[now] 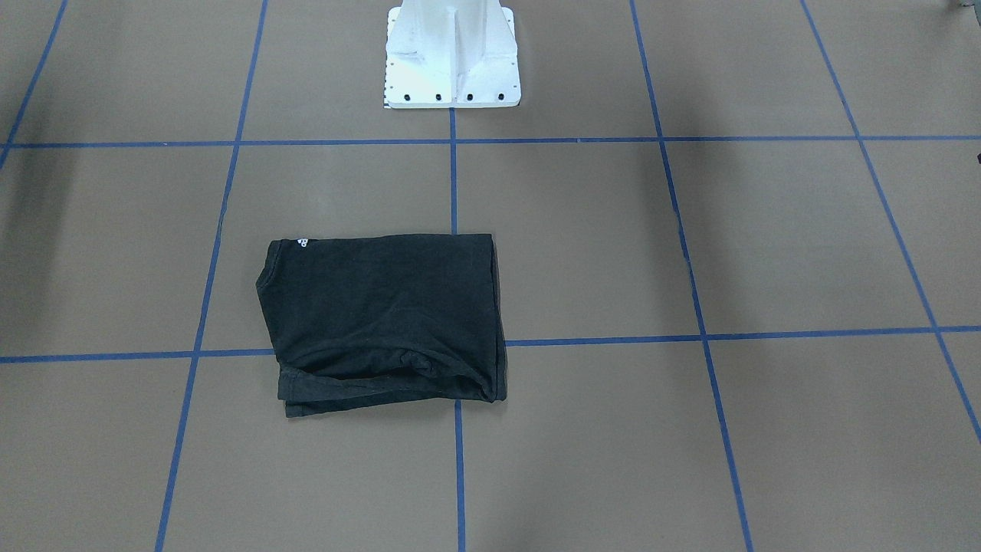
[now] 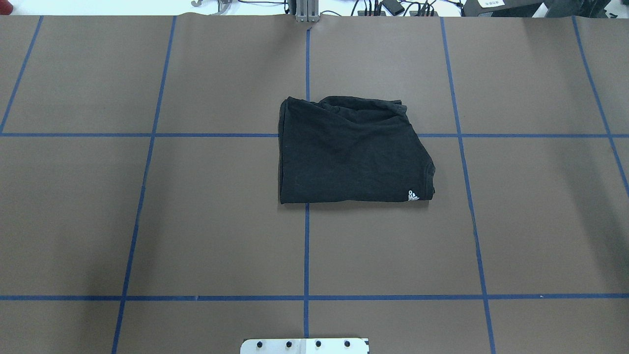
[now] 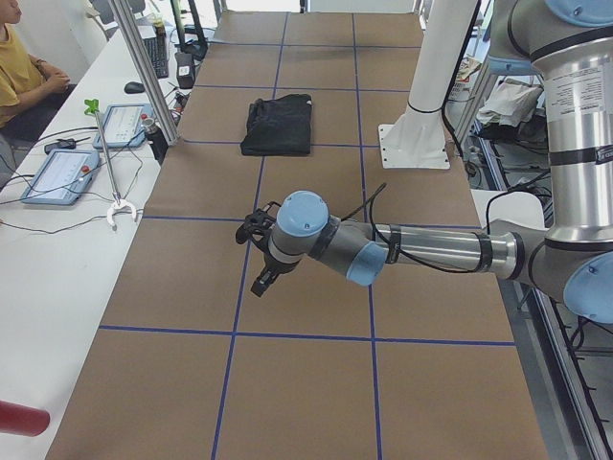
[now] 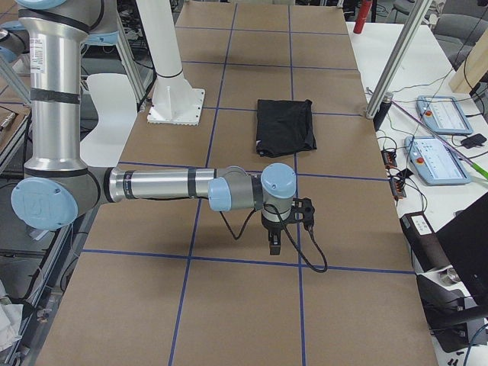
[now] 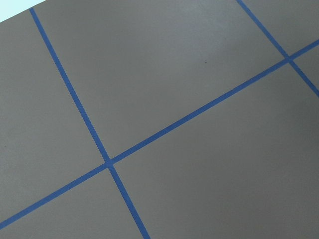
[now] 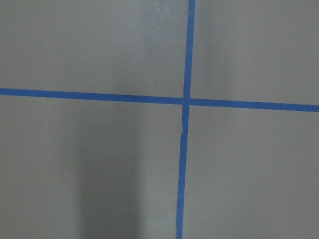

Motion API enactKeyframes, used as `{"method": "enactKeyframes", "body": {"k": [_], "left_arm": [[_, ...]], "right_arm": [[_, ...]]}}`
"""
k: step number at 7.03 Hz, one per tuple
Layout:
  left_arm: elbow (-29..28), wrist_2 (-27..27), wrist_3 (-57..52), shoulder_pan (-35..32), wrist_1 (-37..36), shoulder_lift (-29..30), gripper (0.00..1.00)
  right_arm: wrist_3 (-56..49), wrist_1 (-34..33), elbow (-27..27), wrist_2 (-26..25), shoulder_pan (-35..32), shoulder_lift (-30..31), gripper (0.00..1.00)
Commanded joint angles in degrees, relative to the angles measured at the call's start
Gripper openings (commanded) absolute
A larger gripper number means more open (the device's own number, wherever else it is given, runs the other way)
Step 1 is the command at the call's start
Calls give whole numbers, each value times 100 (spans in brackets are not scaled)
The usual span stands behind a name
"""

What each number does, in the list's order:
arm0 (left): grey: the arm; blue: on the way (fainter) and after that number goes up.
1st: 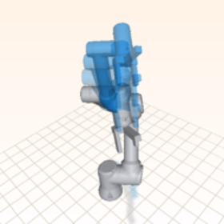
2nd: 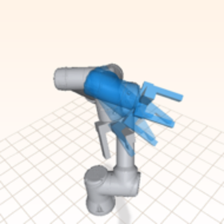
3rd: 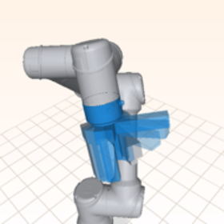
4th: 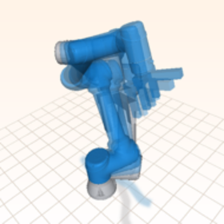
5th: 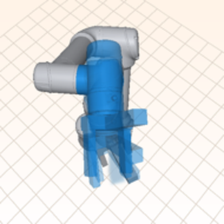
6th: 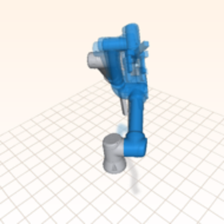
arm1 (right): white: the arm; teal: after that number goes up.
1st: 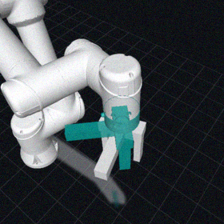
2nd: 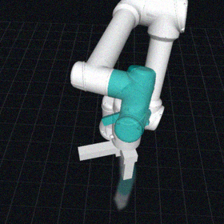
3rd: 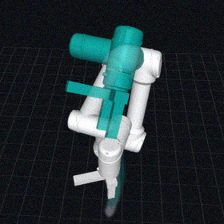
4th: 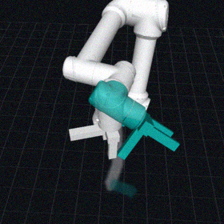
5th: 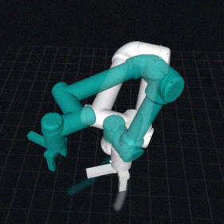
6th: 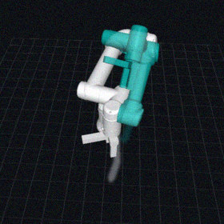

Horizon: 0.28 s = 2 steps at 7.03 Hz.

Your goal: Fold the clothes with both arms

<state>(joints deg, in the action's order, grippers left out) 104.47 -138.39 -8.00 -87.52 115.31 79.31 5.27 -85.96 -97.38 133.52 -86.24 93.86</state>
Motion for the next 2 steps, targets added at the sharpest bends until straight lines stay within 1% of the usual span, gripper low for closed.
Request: {"method": "enactKeyframes", "body": {"k": [1, 2], "left_arm": [[74, 5, 0, -2, 0, -3, 100], [82, -3, 0, 7, 9, 5, 100]], "right_arm": [[0, 0, -44, -1, 2, 18, 100], [0, 0, -44, -1, 2, 36, 100]]}}
